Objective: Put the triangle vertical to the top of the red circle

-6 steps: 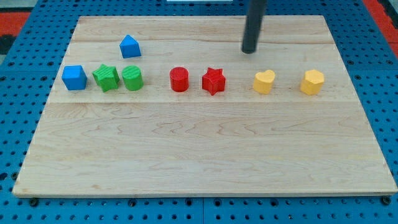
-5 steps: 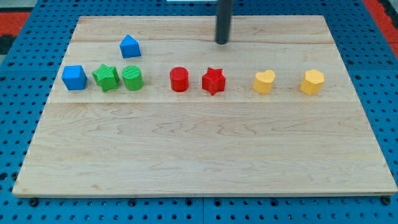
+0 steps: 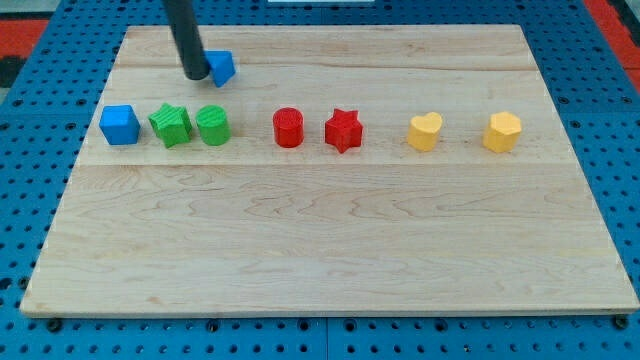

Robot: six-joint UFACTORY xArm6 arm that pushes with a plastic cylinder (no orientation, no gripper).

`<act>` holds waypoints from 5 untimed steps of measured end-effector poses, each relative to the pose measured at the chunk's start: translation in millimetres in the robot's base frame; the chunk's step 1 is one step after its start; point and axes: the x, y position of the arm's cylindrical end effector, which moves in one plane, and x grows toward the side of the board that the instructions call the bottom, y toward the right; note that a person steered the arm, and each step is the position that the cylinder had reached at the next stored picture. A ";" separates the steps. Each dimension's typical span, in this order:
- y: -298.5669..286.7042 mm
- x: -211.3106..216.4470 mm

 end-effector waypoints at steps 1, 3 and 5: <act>-12.2 -26.0; 47.2 -3.6; 61.9 14.4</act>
